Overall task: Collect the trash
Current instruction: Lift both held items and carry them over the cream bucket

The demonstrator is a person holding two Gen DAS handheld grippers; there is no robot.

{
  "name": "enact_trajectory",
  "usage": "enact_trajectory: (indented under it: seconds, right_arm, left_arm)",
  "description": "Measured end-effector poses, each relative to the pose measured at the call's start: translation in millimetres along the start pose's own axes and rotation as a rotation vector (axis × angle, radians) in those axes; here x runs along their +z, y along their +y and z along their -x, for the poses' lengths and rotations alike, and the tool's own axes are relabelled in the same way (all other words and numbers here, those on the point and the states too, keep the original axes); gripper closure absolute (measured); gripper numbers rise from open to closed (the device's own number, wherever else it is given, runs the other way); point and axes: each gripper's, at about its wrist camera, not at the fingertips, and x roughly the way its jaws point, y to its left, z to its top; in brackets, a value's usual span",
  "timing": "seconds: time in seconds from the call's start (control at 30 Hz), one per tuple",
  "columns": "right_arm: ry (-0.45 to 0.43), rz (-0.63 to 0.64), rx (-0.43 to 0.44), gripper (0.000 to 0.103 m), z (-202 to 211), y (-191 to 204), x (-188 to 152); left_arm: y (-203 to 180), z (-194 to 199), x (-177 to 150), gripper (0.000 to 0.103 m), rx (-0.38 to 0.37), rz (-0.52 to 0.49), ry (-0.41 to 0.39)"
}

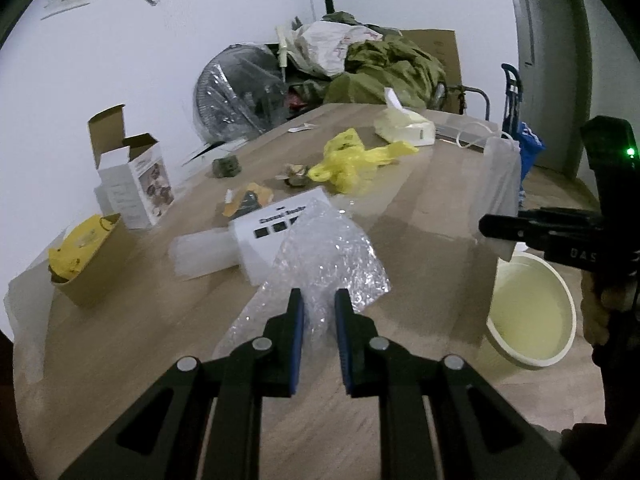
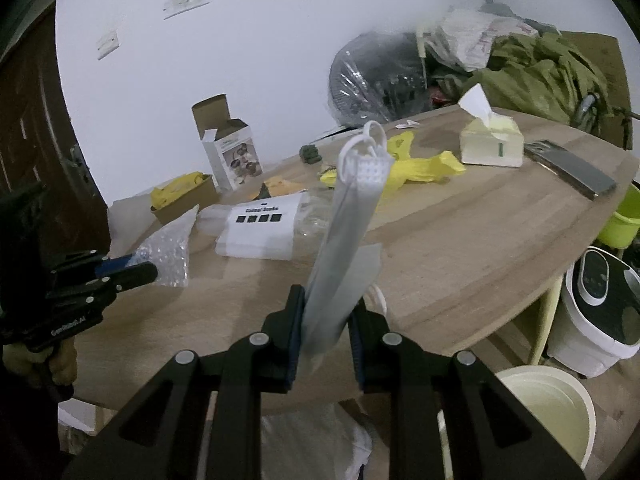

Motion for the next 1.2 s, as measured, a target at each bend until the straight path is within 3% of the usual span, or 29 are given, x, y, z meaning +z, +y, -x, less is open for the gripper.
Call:
enact_trajectory:
  seconds: [1.2]
  right_arm:
    - [-0.041, -0.14, -0.167, 0.083, 79.0, -69.3, -53.4]
  left_arm:
    - [-103.7, -21.4, 20.1, 0.089, -0.191, -0.178, 0.001]
